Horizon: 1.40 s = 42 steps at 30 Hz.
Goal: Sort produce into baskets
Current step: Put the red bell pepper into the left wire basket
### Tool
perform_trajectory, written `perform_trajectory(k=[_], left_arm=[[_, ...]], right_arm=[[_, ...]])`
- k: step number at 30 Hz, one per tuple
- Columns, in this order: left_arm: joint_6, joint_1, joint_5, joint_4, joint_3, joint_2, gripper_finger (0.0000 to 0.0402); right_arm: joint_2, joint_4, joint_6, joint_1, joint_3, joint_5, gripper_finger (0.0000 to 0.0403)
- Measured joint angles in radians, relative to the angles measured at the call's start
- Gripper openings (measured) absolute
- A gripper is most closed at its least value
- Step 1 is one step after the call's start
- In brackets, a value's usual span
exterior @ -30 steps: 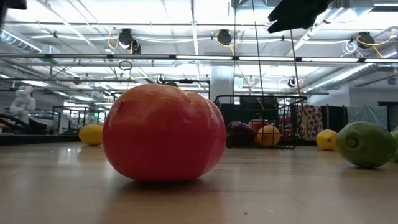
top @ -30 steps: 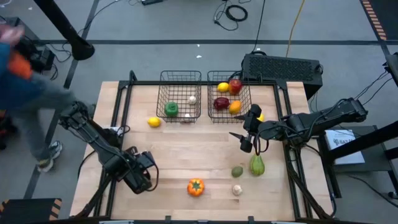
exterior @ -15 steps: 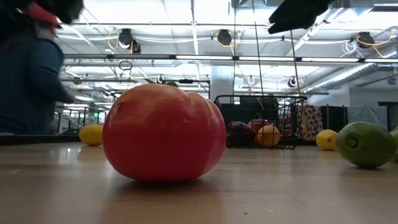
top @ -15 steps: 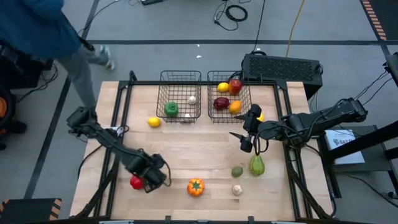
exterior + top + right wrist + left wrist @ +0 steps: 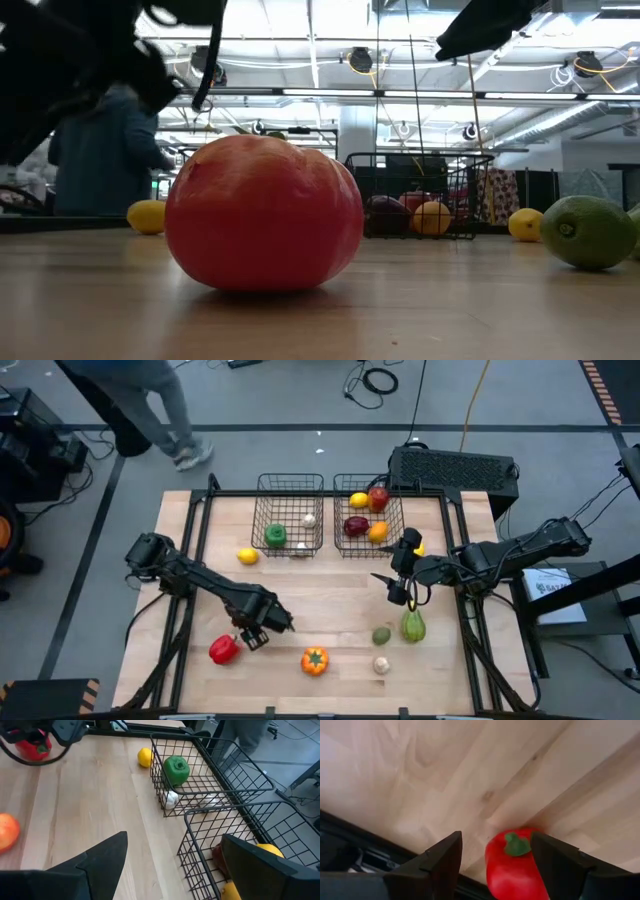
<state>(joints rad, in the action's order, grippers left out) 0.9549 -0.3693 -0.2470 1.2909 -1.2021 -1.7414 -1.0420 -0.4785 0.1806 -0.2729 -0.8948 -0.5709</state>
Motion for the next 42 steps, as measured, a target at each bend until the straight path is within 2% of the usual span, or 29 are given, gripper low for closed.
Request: perform_trajectory(k=[3,8,15,31,36,42], left_arm=[[0.006,0.002,-0.06,0.0,0.047,0.0,0.0241],[0.008,0.003,-0.101,-0.033,0.101,0.0,0.0241],[0.008,0.002,-0.108,-0.151,0.112,0.0,0.0241],[0.002,-0.02,-0.117,-0.165,0.113,0.0,0.0241],[0.008,-0.036,-0.117,-0.187,0.113,0.0,0.0241],[0.034,-0.052,-0.114,-0.191,0.114,0.0,0.0241]], right_arm=[[0.0,-0.02,0.018,0.0,0.0,0.0,0.0313],[0.0,-0.047,0.041,0.0,0.0,0.0,0.0313],[0.0,-0.05,0.043,0.0,0.0,0.0,0.0313],[0.0,-0.05,0.06,0.0,0.0,0.002,0.0313],[0.0,-0.05,0.066,0.0,0.0,0.053,0.0313],[0.0,-0.05,0.077,-0.003,0.0,0.053,0.0313]])
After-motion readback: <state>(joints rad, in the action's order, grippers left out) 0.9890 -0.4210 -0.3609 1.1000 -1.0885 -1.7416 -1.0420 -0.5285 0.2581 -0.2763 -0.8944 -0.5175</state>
